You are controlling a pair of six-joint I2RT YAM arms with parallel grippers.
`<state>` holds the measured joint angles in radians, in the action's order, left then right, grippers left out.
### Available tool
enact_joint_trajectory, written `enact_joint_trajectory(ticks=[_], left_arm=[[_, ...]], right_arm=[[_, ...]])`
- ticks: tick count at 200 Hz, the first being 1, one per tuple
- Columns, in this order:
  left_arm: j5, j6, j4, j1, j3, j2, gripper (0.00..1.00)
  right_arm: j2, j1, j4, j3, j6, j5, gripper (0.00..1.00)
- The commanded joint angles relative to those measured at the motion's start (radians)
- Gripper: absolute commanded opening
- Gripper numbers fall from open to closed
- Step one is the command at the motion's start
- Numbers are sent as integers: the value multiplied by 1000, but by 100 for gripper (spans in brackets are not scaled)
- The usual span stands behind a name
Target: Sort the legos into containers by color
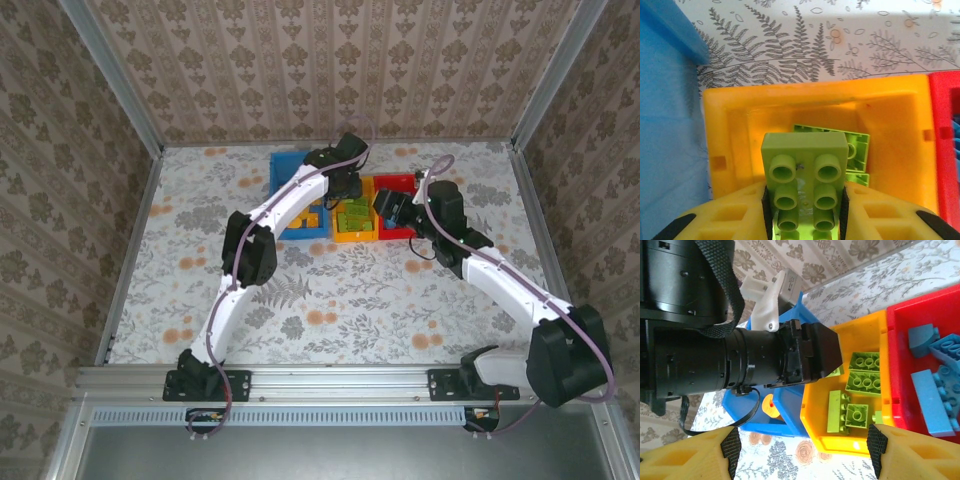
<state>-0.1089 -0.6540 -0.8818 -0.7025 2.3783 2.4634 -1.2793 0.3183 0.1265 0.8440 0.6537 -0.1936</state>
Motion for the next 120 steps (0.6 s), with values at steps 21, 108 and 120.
enact_joint_trajectory(ticks=[21,108,120], left_arm=[[-31,23,-4,4,34,33,42],[-62,5,-17,-3,33,-44,47],[-80,-1,-19,-10,24,-82,48]], right_arm=[[-20,-11,35,43,23,-46,71],[-5,-13,-5,37,-5,-39,71],[6,-17,-24,37,-27,-31,71]])
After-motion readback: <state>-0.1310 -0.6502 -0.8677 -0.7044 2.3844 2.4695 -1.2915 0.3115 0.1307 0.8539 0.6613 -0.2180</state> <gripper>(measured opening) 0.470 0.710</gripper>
